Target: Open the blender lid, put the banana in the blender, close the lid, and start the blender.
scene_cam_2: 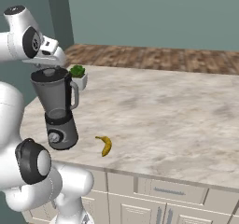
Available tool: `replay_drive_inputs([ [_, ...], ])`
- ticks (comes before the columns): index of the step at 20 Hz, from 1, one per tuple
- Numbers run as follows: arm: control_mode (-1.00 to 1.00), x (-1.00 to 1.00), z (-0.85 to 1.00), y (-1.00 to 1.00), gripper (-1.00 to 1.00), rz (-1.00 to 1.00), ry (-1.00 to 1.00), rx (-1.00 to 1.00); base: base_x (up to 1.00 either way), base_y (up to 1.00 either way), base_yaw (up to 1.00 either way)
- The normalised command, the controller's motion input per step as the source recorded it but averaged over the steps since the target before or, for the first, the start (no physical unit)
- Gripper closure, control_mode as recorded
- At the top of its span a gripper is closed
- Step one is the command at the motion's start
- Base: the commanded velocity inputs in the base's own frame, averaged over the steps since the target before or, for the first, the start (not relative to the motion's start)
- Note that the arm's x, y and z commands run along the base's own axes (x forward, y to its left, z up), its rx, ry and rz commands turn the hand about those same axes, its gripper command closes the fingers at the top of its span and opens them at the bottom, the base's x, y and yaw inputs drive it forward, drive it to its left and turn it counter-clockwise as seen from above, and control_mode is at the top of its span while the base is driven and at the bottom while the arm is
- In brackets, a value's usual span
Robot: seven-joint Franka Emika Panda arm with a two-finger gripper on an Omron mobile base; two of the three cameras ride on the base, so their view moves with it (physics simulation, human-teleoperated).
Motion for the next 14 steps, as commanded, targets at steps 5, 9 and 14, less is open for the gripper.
replay_drive_inputs([
  [5,-1.0,0.07,-0.29,0.11,-1.0,0.0,0.06,-0.01,0.0,0.0,0.0],
  [9,-1.0,0.0,-0.29,0.03,-1.0,0.0,0.02,0.0,0.0,0.0,0.0],
  [14,-1.0,0.04,-0.23,0.0,-1.0,0.0,0.02,0.0,0.0,0.0,0.0],
])
